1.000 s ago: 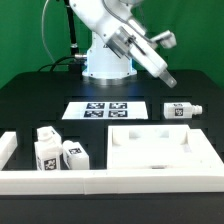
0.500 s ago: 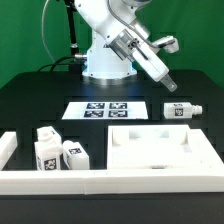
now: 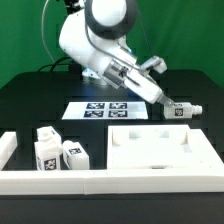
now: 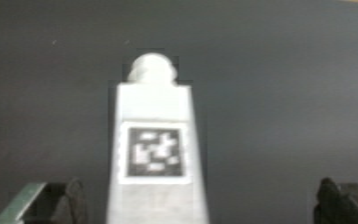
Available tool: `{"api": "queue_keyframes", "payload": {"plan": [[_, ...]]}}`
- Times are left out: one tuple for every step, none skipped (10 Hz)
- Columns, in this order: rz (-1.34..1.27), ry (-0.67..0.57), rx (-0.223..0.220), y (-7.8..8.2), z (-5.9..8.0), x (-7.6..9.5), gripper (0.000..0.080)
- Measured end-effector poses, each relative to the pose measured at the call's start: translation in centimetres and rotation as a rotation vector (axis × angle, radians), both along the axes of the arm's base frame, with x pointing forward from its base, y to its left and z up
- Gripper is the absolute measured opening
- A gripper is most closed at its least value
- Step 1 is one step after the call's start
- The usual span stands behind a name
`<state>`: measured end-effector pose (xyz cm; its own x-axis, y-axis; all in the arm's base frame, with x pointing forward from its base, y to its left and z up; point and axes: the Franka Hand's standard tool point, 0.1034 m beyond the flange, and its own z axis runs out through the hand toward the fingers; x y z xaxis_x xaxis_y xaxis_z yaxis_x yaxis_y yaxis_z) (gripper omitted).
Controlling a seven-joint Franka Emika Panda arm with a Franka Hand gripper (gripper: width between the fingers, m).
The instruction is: Assemble one leg
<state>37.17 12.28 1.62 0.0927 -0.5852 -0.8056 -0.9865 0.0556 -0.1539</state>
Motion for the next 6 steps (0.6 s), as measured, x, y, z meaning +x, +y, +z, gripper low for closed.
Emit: {"api": "queue_keyframes", "payload": {"plan": [[0.007, 0.017, -0.018, 0.16, -0.43, -0.31, 0.0648], [0.002, 0.013, -0.018, -0.04, -0.33, -0.16, 0.0648], [0.0, 0.015, -0.018, -0.13, -0.4, -0.2, 0.0648], [-0.001, 0.016, -0.019, -0.16, -0.44, -0.23, 0.0648], [-0.003, 0.015, 0.015, 0.03, -0.33, -0.29, 0.0648], [-0.026, 0.023, 0.09, 0.02, -0.63, -0.46, 0.0648]]}}
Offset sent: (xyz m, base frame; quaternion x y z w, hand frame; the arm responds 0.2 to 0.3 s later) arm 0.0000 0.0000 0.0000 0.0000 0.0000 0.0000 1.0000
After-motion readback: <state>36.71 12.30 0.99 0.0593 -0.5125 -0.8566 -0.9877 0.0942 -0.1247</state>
